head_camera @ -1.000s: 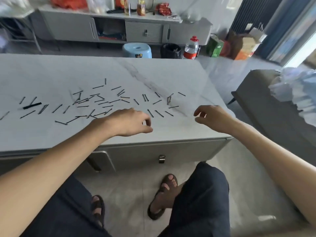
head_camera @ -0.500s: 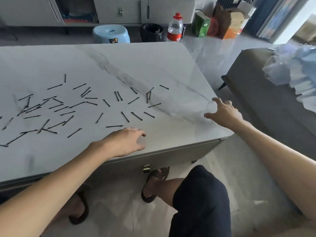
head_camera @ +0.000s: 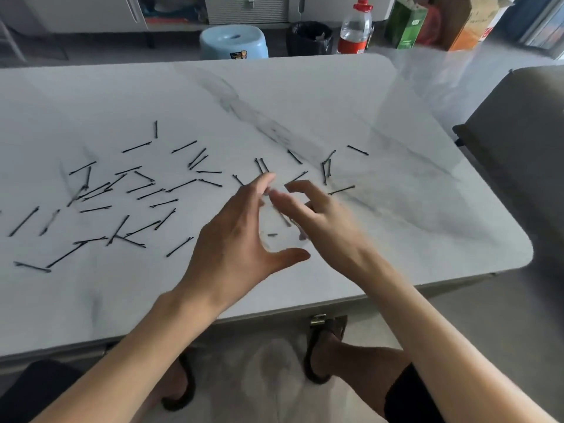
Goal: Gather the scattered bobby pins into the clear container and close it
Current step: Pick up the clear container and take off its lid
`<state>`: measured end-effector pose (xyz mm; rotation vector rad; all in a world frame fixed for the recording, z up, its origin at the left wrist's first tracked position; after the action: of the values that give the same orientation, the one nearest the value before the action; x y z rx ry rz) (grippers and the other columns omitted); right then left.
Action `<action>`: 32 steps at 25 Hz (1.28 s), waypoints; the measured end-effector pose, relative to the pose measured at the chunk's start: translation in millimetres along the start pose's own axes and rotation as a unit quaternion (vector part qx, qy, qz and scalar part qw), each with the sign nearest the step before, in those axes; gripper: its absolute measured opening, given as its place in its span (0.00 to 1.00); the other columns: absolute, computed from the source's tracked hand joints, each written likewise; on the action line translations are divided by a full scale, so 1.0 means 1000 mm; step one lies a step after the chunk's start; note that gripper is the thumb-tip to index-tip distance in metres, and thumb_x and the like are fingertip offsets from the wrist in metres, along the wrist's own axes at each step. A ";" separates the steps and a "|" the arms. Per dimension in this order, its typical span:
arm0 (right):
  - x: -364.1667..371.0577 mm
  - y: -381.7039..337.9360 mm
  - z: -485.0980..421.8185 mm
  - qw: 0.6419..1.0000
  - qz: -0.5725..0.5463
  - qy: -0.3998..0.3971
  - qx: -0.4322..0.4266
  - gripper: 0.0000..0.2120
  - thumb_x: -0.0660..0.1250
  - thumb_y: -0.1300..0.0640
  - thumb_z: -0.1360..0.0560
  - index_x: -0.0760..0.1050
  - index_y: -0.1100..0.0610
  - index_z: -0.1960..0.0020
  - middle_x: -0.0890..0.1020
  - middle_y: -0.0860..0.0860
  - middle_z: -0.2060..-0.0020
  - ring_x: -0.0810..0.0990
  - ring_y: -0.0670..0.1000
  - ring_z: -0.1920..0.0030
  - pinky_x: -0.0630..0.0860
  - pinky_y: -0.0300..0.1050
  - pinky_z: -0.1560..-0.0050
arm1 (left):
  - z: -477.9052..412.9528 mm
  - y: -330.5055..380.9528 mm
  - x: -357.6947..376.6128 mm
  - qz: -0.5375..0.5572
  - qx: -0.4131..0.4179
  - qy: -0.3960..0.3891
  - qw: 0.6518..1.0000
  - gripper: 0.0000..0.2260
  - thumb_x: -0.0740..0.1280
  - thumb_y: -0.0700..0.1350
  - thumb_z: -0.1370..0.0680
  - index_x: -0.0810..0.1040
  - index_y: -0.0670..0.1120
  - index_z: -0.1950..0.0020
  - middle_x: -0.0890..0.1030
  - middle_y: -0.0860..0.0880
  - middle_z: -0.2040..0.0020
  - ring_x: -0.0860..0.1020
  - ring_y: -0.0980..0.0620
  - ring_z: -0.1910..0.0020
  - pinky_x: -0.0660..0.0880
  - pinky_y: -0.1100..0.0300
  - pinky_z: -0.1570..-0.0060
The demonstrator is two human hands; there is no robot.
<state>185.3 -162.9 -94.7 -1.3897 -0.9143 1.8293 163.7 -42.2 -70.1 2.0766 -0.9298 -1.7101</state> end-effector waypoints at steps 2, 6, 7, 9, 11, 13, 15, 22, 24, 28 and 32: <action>0.010 -0.007 -0.011 1.000 0.018 0.023 0.002 0.26 0.56 0.26 0.35 0.71 0.38 0.44 0.82 0.46 0.61 0.80 0.46 0.57 0.75 0.48 0.56 | -0.004 -0.015 -0.001 0.004 -0.015 0.016 1.000 0.47 0.76 0.65 0.42 0.59 0.55 0.30 0.73 0.58 0.37 0.72 0.62 0.42 0.69 0.65 0.50; 0.019 -0.011 -0.028 0.998 0.059 0.031 0.011 0.25 0.54 0.25 0.36 0.70 0.37 0.46 0.80 0.44 0.67 0.77 0.40 0.62 0.69 0.45 0.65 | -0.015 -0.041 0.004 0.039 -0.030 -0.009 0.999 0.46 0.77 0.62 0.43 0.61 0.54 0.31 0.75 0.60 0.38 0.74 0.63 0.43 0.71 0.68 0.47; 0.022 -0.014 -0.029 0.998 0.056 0.024 0.006 0.25 0.54 0.26 0.36 0.70 0.37 0.46 0.80 0.44 0.66 0.76 0.39 0.62 0.69 0.44 0.65 | -0.017 -0.047 0.001 0.062 -0.044 -0.012 0.997 0.44 0.77 0.62 0.44 0.63 0.55 0.32 0.76 0.61 0.41 0.75 0.65 0.45 0.72 0.70 0.49; 0.028 -0.021 -0.030 0.998 0.049 0.002 -0.026 0.24 0.56 0.28 0.36 0.69 0.36 0.44 0.79 0.43 0.60 0.76 0.41 0.60 0.69 0.42 0.62 | -0.019 -0.057 -0.002 0.149 -0.066 -0.036 0.986 0.40 0.78 0.60 0.45 0.67 0.57 0.35 0.79 0.64 0.47 0.77 0.66 0.49 0.72 0.73 0.54; 0.038 -0.031 -0.030 0.995 0.023 -0.052 -0.077 0.23 0.60 0.33 0.33 0.68 0.35 0.39 0.78 0.43 0.51 0.76 0.42 0.54 0.72 0.43 0.54 | -0.018 -0.066 -0.003 0.239 -0.075 -0.070 0.966 0.39 0.80 0.57 0.45 0.68 0.58 0.37 0.81 0.63 0.48 0.78 0.65 0.49 0.74 0.70 0.54; 0.047 -0.034 -0.025 0.985 0.000 -0.135 -0.107 0.27 0.65 0.42 0.30 0.64 0.34 0.33 0.74 0.40 0.39 0.74 0.43 0.43 0.72 0.45 0.43 | -0.016 -0.073 -0.006 0.241 -0.075 -0.085 0.964 0.40 0.80 0.56 0.45 0.66 0.59 0.37 0.80 0.62 0.46 0.77 0.65 0.46 0.75 0.68 0.52; 0.052 -0.029 -0.021 0.976 -0.015 -0.191 -0.105 0.35 0.68 0.43 0.30 0.56 0.32 0.28 0.66 0.35 0.31 0.70 0.40 0.35 0.69 0.44 0.37 | -0.016 -0.073 -0.010 0.146 -0.046 -0.077 0.985 0.41 0.79 0.57 0.45 0.63 0.59 0.37 0.77 0.65 0.45 0.75 0.67 0.47 0.72 0.71 0.53; 0.047 -0.006 -0.036 0.991 0.018 -0.131 -0.033 0.33 0.64 0.29 0.36 0.66 0.40 0.34 0.81 0.44 0.49 0.82 0.47 0.58 0.79 0.50 0.51 | -0.017 -0.053 -0.014 -0.016 0.051 -0.038 0.998 0.42 0.76 0.56 0.42 0.62 0.54 0.32 0.73 0.60 0.42 0.72 0.61 0.45 0.68 0.72 0.54; 0.044 -0.012 -0.034 0.987 0.005 -0.146 -0.074 0.33 0.70 0.38 0.36 0.63 0.36 0.33 0.77 0.42 0.43 0.80 0.47 0.49 0.78 0.51 0.46 | -0.018 -0.053 -0.014 0.020 0.042 -0.038 0.998 0.42 0.75 0.58 0.43 0.62 0.55 0.33 0.71 0.64 0.44 0.71 0.67 0.47 0.65 0.77 0.53; 0.043 -0.006 -0.029 0.981 -0.056 -0.173 -0.067 0.44 0.73 0.34 0.38 0.54 0.30 0.29 0.68 0.39 0.31 0.74 0.42 0.36 0.74 0.46 0.38 | -0.017 -0.047 -0.011 -0.034 0.074 -0.028 0.996 0.41 0.77 0.56 0.41 0.64 0.51 0.32 0.74 0.57 0.41 0.72 0.59 0.46 0.65 0.71 0.53; 0.041 0.010 -0.038 0.991 -0.015 -0.131 -0.016 0.35 0.63 0.27 0.37 0.68 0.42 0.34 0.81 0.45 0.49 0.83 0.50 0.55 0.80 0.57 0.49 | -0.015 -0.037 -0.004 -0.092 0.121 -0.031 0.988 0.41 0.77 0.53 0.41 0.65 0.48 0.32 0.74 0.52 0.37 0.73 0.53 0.43 0.67 0.66 0.52</action>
<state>212.0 -129.0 -130.8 -1.1652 -1.0947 2.0124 188.6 -14.3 -85.7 2.3411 -1.0397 -1.8430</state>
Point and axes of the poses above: each hand's wrist, its own z-axis away from the middle knuckle, its own x-axis out of the palm, y = z × x, the point moved 10 cm from there along -z, towards the middle knuckle
